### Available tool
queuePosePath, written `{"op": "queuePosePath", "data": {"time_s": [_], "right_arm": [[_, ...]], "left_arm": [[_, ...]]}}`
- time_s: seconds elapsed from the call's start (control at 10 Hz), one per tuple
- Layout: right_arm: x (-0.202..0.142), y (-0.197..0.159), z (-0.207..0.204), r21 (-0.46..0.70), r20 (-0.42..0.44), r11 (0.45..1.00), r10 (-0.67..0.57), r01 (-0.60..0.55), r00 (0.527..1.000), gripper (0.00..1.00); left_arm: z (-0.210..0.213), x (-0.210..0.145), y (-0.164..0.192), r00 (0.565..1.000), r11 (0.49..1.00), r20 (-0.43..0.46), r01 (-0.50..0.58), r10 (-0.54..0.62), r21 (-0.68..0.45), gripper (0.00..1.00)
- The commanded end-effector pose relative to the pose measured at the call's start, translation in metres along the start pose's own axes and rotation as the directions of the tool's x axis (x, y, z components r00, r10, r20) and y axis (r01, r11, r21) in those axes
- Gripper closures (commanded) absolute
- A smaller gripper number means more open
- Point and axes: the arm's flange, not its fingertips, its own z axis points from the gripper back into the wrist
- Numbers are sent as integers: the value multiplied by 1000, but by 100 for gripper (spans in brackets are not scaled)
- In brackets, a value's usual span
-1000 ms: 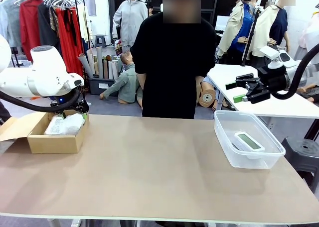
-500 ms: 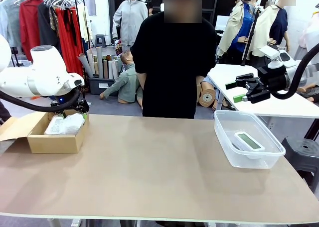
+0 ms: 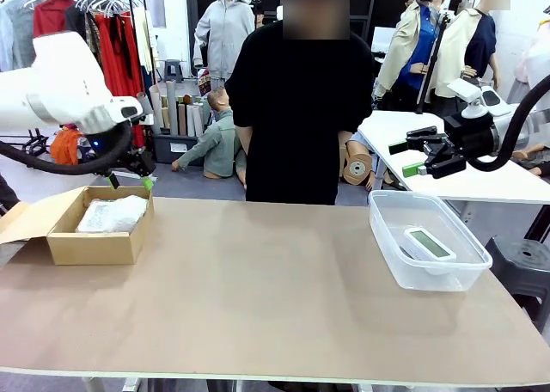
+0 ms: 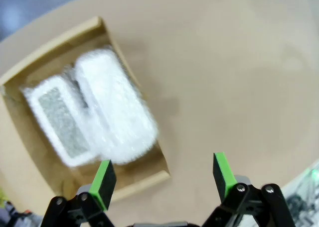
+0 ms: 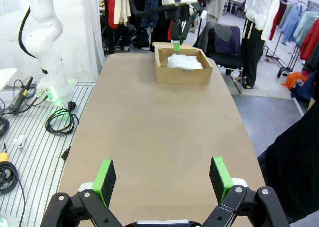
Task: Separate and place wrapped and unwrapped clocks.
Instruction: If the picked Digital clock is wrapped, place it in the Package Box ; if not, place it in the Organizing box.
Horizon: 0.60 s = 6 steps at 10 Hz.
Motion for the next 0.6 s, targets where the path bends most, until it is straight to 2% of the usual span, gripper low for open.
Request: {"op": "queuePosePath", "data": {"time_s": [0.0, 0.1, 0.2, 0.3, 0.4, 0.5], "right_arm": [[2, 1, 1, 0, 1, 1000, 4, -4, 1000, 0], [2, 1, 1, 0, 1, 1000, 4, -4, 1000, 0], [2, 1, 1, 0, 1, 1000, 4, -4, 1000, 0], [2, 1, 1, 0, 1, 1000, 4, -4, 1000, 0], [2, 1, 1, 0, 1, 1000, 4, -4, 1000, 0], [2, 1, 1, 0, 1, 1000, 4, -4, 1000, 0]], "left_arm": [[23, -17, 5, 983, 985, -82, 158, -164, -76, 0], [34, -22, 1, 939, 929, -62, 322, -338, -181, 0], [46, -21, 6, 868, 831, -31, 465, -496, -305, 0], [47, -14, 14, 815, 762, 53, 561, -578, -325, 0], [49, -12, 16, 721, 661, 191, 689, -666, -298, 0], [50, -10, 17, 659, 589, 300, 751, -689, -299, 0]]}}
